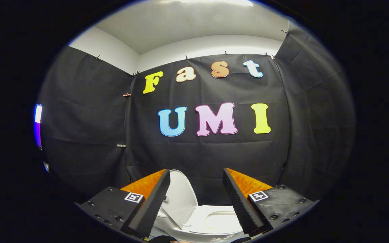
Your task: Open the toilet lid.
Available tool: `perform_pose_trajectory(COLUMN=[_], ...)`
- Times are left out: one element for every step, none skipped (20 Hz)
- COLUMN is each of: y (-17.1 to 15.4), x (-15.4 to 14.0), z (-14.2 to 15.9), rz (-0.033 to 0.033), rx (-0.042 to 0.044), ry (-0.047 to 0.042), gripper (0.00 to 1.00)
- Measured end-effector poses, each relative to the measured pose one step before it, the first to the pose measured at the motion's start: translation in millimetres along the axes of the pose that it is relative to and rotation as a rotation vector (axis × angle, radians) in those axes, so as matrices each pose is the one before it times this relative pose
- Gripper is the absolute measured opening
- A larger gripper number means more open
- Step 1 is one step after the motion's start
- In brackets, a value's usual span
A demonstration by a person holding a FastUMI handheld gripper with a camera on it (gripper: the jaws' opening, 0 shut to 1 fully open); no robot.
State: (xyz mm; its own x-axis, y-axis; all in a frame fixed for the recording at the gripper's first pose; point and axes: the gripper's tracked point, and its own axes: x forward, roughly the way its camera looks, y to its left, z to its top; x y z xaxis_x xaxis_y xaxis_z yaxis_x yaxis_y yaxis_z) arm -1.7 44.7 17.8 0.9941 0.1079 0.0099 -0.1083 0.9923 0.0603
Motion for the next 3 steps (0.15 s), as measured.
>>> perform_pose_trajectory(y=[0.06, 0.20, 0.16], x=[-0.63, -0.07, 0.43], z=[0.93, -0.06, -0.19], rz=[-0.00017, 0.00045, 0.00046], rx=[-0.00145, -0.00105, -0.00096], ry=[0.00004, 0.00028, 0.00004], gripper=[0.98, 0.98, 0.98])
